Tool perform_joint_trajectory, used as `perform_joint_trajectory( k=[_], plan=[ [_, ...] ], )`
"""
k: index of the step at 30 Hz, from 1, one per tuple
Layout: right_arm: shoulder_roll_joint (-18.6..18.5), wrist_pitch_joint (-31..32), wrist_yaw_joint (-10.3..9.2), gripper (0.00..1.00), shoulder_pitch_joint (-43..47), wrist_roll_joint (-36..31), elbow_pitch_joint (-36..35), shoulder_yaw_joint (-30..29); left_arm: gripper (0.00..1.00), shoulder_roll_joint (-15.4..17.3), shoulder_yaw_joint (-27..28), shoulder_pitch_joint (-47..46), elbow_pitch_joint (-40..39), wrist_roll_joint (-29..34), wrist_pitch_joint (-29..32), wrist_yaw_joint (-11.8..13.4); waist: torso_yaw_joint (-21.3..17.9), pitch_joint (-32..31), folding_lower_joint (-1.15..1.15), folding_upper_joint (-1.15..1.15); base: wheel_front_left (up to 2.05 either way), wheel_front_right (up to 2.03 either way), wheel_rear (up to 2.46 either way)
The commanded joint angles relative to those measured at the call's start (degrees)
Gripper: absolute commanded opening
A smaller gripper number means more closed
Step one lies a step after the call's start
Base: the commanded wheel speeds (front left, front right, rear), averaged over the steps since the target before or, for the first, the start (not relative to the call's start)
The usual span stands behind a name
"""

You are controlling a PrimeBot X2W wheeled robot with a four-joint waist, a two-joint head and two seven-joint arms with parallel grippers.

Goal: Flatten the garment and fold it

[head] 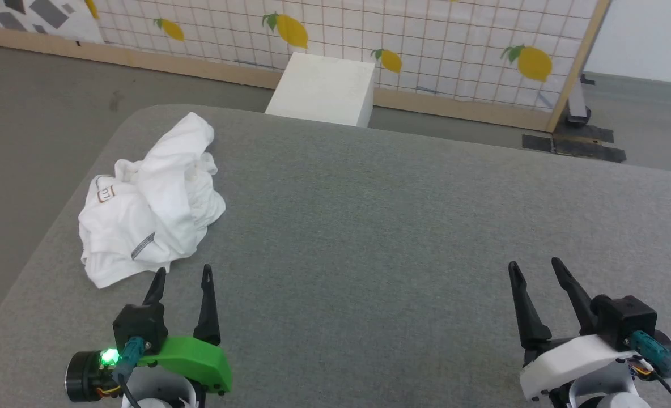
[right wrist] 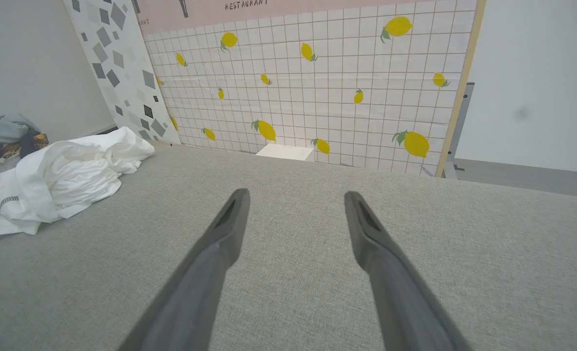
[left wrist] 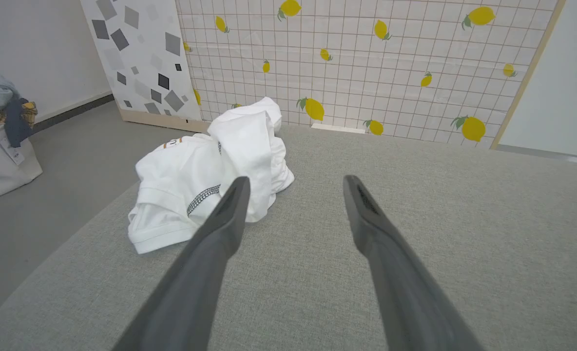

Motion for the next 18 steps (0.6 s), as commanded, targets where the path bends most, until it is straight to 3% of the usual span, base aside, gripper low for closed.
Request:
perform_joint_trajectory(
  k=[1, 18],
  plan=[
    [0.0, -0.8, -0.04, 1.0, 0.7, 0.8, 0.4, 0.1, 1.0, -0.1, -0.1, 1.0, 0.3, -0.2, -0.7, 0.4, 0.9, -0.1, 0.0, 0.0, 0.0, 0.0, 0.0],
    [0.0, -2.8, -0.05, 1.0, 1.2, 3.1, 1.9, 0.9, 1.0, -0.2, -0.2, 1.6, 1.0, -1.2, -2.8, 1.2, 5.6, 0.3, 0.0, 0.0, 0.0, 0.0, 0.0]
  ],
)
